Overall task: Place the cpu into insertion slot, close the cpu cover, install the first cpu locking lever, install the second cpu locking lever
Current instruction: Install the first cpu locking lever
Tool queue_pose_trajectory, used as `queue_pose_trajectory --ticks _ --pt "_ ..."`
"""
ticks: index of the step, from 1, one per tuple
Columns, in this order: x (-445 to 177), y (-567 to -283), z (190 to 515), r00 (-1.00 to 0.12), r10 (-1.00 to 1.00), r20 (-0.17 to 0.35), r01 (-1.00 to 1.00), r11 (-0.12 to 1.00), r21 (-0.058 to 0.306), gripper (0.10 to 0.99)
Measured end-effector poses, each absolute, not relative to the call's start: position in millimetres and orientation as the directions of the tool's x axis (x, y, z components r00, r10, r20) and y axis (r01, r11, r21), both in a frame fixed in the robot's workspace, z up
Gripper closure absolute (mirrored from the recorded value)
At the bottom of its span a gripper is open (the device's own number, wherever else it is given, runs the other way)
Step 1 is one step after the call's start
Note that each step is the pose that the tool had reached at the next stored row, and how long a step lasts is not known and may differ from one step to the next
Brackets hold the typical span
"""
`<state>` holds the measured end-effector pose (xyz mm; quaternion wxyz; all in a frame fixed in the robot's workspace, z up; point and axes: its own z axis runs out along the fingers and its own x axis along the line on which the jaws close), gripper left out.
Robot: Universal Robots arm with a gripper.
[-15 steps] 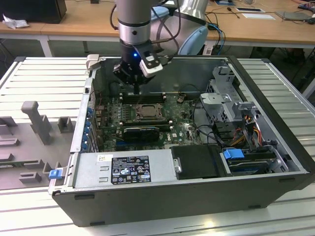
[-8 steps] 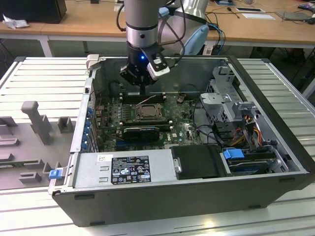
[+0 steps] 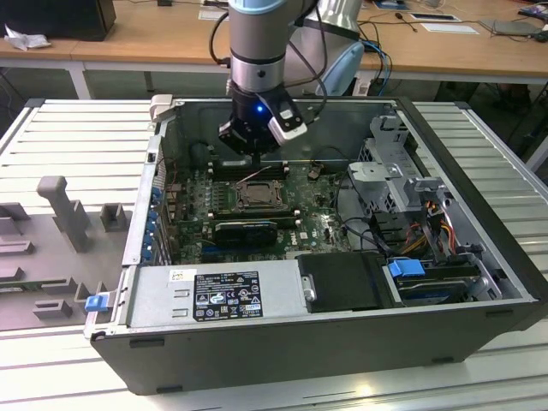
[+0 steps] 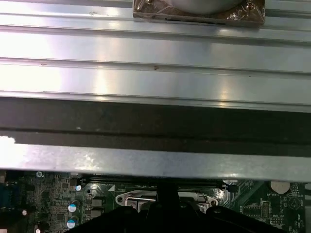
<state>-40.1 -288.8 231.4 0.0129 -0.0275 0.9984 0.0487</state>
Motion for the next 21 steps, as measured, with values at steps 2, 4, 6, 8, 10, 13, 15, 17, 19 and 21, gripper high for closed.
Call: queue_pose_trajectory --ticks 2,4,6,8,10,13,15,17,19,21 --pt "-39 -288 231 -0.996 -0.079 -0.028 -0.082 0.992 0.097 0.98" --pt "-36 -287 229 -0.996 -0.081 -0.028 -0.083 0.992 0.098 0.98" --pt "-34 -286 228 -0.996 -0.081 -0.028 -0.084 0.992 0.098 0.98" --pt "-32 -286 227 -0.996 -0.082 -0.028 -0.084 0.992 0.098 0.98" --pt "-29 -286 225 -0.996 -0.083 -0.028 -0.085 0.992 0.098 0.98" --pt "-27 -286 223 -0.996 -0.087 -0.028 -0.089 0.991 0.098 0.98" --pt "-25 -286 218 -0.996 -0.088 -0.028 -0.09 0.991 0.098 0.98" --pt "-24 -287 216 -0.996 -0.088 -0.028 -0.09 0.991 0.098 0.98" --pt "-24 -287 215 -0.996 -0.088 -0.028 -0.09 0.991 0.098 0.98" --pt "-22 -287 213 -0.996 -0.088 -0.028 -0.09 0.991 0.098 0.98"
